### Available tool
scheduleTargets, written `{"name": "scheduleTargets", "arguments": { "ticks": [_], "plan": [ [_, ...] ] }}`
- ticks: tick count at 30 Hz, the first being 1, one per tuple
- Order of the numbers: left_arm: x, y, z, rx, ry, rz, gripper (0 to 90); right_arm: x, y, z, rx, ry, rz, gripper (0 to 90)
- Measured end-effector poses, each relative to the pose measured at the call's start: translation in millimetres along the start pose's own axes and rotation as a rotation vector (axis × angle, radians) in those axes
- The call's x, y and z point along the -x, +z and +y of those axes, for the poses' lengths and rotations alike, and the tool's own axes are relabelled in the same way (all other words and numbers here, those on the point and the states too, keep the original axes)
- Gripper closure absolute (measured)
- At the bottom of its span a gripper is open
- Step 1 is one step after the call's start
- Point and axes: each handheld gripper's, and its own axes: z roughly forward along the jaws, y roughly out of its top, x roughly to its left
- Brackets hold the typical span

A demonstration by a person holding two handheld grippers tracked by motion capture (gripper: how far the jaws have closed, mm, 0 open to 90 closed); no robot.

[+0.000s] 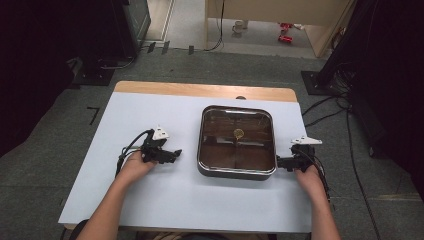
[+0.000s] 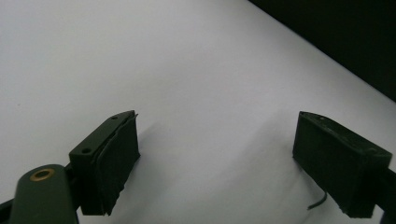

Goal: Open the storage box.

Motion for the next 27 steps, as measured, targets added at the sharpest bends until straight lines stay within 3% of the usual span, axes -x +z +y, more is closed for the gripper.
{"name": "scheduleTargets", "arguments": {
  "ticks": [18, 21, 22, 24, 27],
  "plan": [
    [1.2, 0.5, 0.7, -0.005, -0.011, 0.01, 12.8, 0.2, 0.1, 0.0, 0.0, -0.002, 0.0, 0.0],
    [2.5, 0.9, 7.9, -0.06, -0.019, 0.022, 12.8, 0.1, 0.1, 0.0, 0.001, -0.002, 0.0, 0.0],
    [2.5, 0.9, 7.9, -0.06, -0.019, 0.022, 13.5, 0.1, 0.1, 0.0, 0.001, -0.002, 0.0, 0.0],
    [2.3, 0.2, 14.4, -0.107, -0.013, 0.02, 15.2, 0.1, 0.0, 0.0, 0.0, -0.001, 0.0, 0.0],
    [1.1, -2.6, 19.3, -0.097, 0.004, 0.022, 27.3, 0.1, 0.0, 0.0, 0.0, -0.002, 0.0, 0.0]
  ]
}}
